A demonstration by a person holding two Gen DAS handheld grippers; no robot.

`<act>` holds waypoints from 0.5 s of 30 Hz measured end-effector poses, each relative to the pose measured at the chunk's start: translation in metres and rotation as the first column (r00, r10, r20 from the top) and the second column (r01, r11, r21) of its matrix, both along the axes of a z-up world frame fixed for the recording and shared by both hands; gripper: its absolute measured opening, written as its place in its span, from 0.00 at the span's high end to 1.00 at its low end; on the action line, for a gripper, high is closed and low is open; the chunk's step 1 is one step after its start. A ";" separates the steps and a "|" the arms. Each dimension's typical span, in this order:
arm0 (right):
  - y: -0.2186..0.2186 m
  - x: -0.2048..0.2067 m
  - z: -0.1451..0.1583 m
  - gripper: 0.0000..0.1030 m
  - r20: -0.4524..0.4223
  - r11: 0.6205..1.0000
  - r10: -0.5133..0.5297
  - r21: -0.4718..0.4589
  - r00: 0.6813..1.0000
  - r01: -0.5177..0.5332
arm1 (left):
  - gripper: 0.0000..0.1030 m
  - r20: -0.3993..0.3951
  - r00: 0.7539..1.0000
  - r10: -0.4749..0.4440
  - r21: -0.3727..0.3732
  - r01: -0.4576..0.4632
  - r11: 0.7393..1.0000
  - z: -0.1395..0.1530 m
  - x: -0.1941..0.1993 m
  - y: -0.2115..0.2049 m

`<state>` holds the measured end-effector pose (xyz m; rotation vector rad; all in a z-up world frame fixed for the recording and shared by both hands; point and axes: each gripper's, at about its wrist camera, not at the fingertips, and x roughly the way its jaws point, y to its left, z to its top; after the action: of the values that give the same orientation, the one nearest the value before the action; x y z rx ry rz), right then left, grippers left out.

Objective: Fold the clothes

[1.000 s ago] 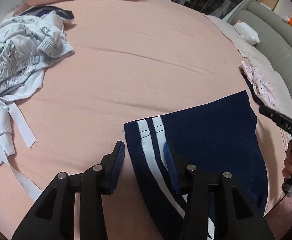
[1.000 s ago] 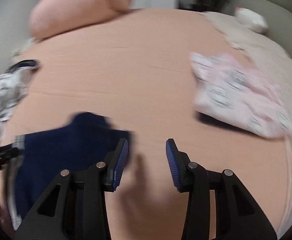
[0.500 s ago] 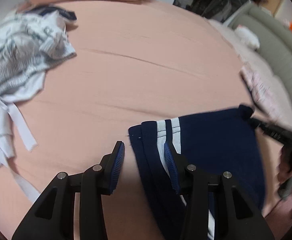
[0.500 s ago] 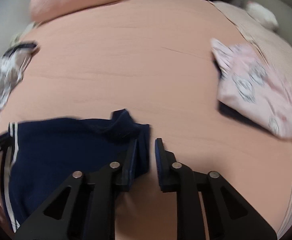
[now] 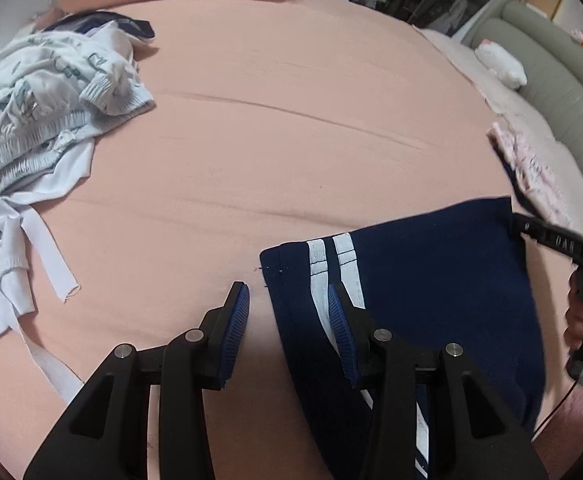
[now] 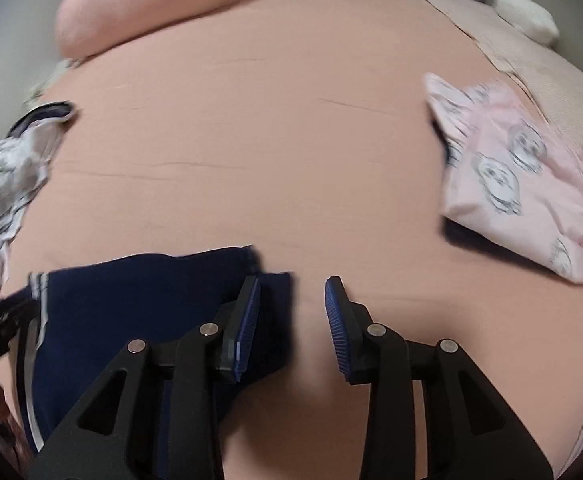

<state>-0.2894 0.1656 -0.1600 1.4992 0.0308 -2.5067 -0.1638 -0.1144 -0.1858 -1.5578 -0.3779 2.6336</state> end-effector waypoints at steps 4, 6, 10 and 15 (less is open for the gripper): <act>-0.003 0.015 0.018 0.65 -0.110 0.998 0.006 -0.066 0.994 -0.013 | 0.58 -0.012 0.998 0.057 0.121 -0.055 0.991 0.000 -0.003 -0.015; -0.006 0.023 0.026 0.60 -0.147 0.997 0.012 -0.079 0.989 -0.024 | 0.58 -0.004 0.998 0.070 0.144 -0.069 0.987 -0.004 -0.004 -0.018; -0.023 0.013 0.006 0.55 -0.085 0.996 0.059 0.067 0.995 -0.054 | 0.58 0.005 1.000 0.026 0.116 -0.027 0.993 -0.006 -0.008 -0.003; -0.008 -0.003 -0.015 0.50 -0.019 0.995 -0.057 0.083 0.998 0.059 | 0.58 0.015 0.999 -0.038 0.016 0.038 0.999 -0.008 0.002 0.008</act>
<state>-0.2929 0.1572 -0.1750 1.5314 0.0972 -2.5939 -0.1618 -0.1061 -0.1938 -1.5650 -0.3661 2.5858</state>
